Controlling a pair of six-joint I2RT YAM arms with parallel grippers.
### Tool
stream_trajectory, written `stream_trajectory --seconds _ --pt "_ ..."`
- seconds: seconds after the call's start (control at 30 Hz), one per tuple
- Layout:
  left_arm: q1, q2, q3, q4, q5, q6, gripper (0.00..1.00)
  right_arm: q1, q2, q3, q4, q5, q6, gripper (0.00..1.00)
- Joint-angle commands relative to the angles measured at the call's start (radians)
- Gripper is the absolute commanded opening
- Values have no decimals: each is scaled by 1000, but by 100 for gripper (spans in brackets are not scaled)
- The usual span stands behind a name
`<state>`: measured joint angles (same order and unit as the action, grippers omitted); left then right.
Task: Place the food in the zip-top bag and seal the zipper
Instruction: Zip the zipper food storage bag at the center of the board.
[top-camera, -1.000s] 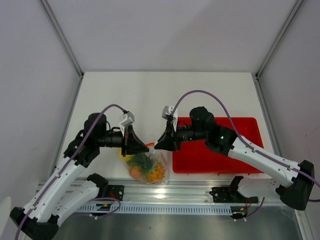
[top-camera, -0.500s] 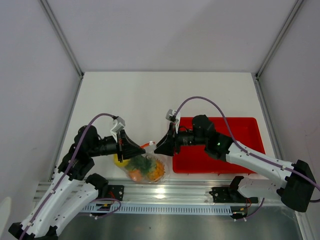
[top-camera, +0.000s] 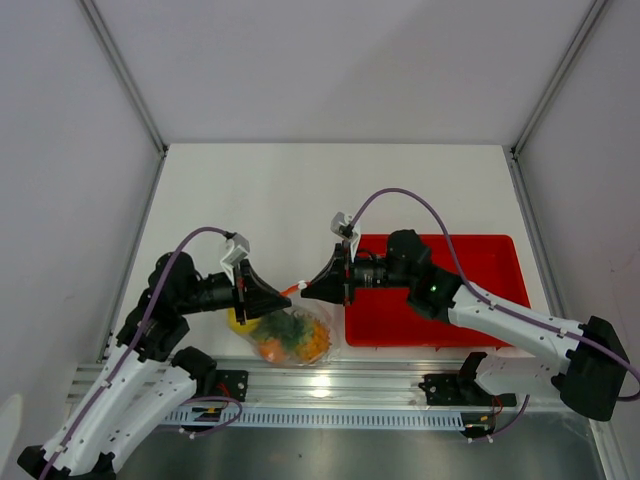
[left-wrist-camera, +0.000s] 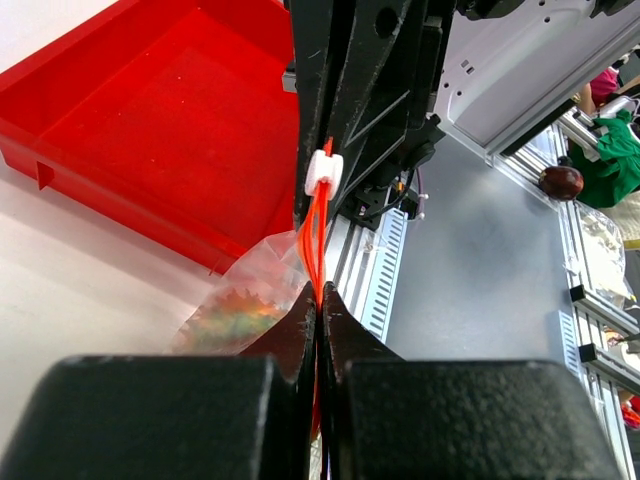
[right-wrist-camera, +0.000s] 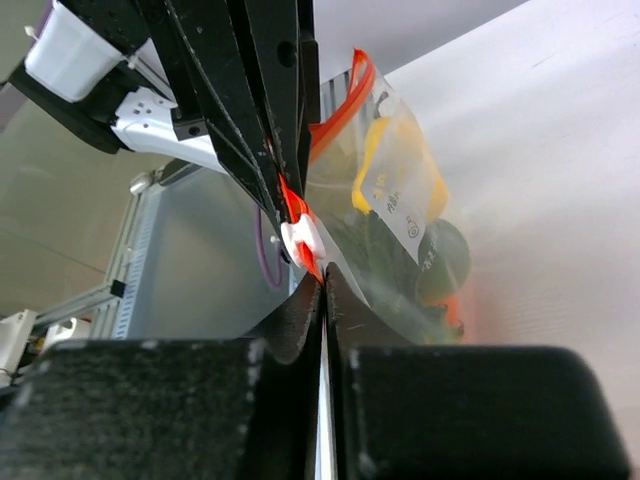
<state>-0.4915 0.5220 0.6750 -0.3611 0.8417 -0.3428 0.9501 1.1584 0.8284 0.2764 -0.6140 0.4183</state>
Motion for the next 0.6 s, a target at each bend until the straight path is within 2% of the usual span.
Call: stream_trajectory --seconds 0.0,0.03,0.1,0.2,0.47,0.57 --pt "-4 -13 6 36 17 -21 1 7 4 17 73 -21 11 0" --pt "-4 -13 8 33 16 -21 9 7 1 20 69 -20 8 0" --pt "-2 -23 15 31 -1 -24 32 13 -6 20 69 -12 8 0" --pt "-4 -40 32 50 -15 -39 47 26 -20 21 60 2 2 0" --pt "-4 9 86 122 -13 -64 49 56 -25 41 43 34 16 0" --pt "-4 10 57 189 3 -88 44 67 -16 48 44 45 30 0"
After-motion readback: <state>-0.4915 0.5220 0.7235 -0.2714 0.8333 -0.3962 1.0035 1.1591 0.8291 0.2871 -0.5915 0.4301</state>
